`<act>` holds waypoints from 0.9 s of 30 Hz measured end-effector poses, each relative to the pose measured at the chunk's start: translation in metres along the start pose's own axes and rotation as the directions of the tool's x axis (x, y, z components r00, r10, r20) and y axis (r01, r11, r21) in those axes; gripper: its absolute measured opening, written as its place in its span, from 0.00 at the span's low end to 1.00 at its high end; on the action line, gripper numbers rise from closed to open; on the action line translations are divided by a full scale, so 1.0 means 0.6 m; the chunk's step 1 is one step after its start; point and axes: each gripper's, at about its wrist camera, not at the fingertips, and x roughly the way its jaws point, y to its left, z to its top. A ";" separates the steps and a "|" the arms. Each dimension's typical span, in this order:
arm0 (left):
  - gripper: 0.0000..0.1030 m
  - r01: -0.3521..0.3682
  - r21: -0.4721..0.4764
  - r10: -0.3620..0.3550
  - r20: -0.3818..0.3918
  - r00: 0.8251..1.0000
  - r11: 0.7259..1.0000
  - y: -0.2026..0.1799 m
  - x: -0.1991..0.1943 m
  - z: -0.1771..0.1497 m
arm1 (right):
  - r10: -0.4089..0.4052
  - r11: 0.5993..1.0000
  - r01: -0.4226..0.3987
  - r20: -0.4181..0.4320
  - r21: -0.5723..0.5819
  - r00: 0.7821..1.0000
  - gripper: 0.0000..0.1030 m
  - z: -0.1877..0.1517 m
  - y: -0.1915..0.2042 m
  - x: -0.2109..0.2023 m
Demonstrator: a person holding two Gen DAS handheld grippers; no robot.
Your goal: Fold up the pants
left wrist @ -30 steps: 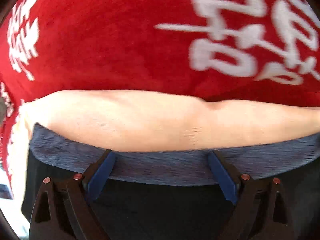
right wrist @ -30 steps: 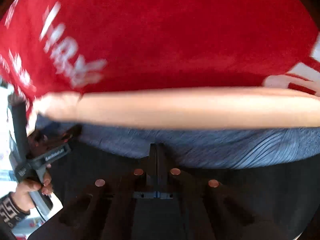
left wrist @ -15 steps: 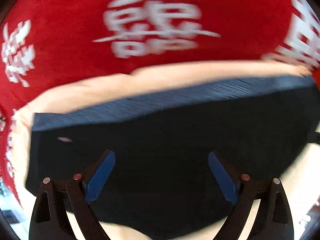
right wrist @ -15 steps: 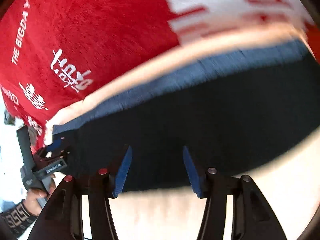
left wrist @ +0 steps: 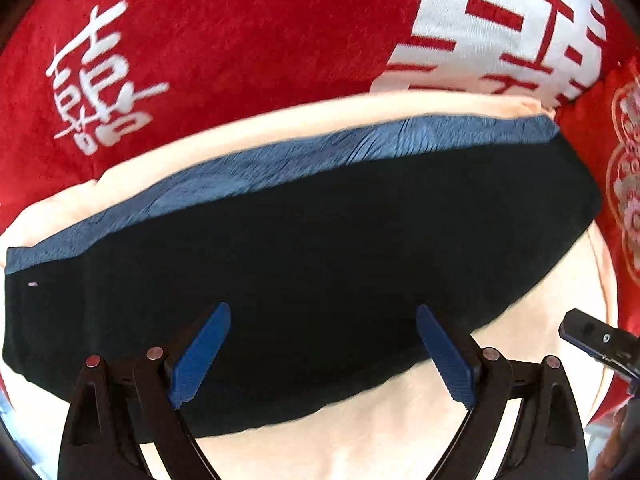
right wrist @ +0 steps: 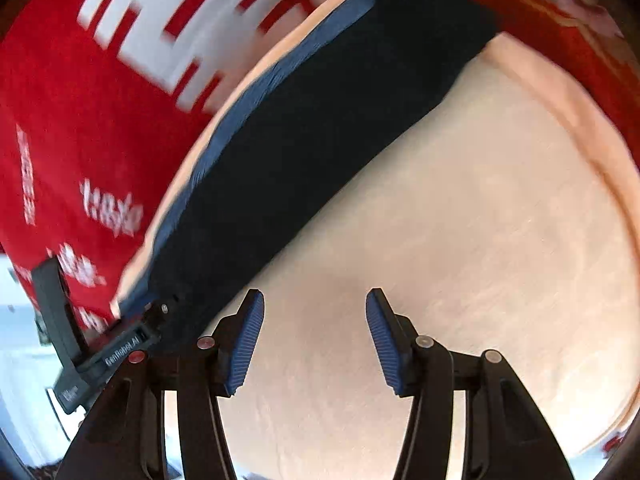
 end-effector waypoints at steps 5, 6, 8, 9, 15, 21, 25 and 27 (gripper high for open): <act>0.92 -0.019 -0.060 0.020 0.022 1.000 0.998 0.042 0.067 0.055 | 0.084 0.990 -0.094 0.092 0.104 0.992 0.56 0.052 -0.058 -0.005; 0.92 -0.032 -0.068 0.033 0.008 0.999 0.997 0.036 0.080 0.058 | 0.098 0.987 -0.109 0.097 0.117 0.990 0.56 0.060 -0.067 -0.002; 0.92 -0.046 -0.082 0.044 -0.025 0.999 0.996 0.031 0.125 0.072 | 0.128 0.982 -0.141 0.102 0.128 0.986 0.56 0.068 -0.078 0.002; 0.93 -0.048 -0.093 0.046 -0.026 0.999 0.995 0.030 0.128 0.072 | 0.139 0.980 -0.152 0.103 0.129 0.985 0.56 0.071 -0.082 0.002; 0.93 -0.059 -0.092 0.059 -0.008 0.998 0.994 0.029 0.124 0.069 | 0.159 0.980 -0.169 0.099 0.107 0.982 0.55 0.072 -0.082 0.009; 0.93 -0.060 -0.084 0.059 -0.012 0.998 0.995 0.029 0.132 0.076 | 0.173 0.978 -0.182 0.098 0.097 0.980 0.56 0.076 -0.087 0.006; 0.99 -0.074 -0.085 0.074 -0.011 0.997 0.994 0.029 0.130 0.077 | 0.147 0.983 -0.160 0.134 0.094 0.980 0.56 0.090 -0.085 -0.002; 0.99 -0.065 -0.095 0.063 -0.020 0.998 0.993 0.032 0.140 0.080 | 0.132 0.984 -0.149 0.156 0.102 0.979 0.56 0.105 -0.086 -0.004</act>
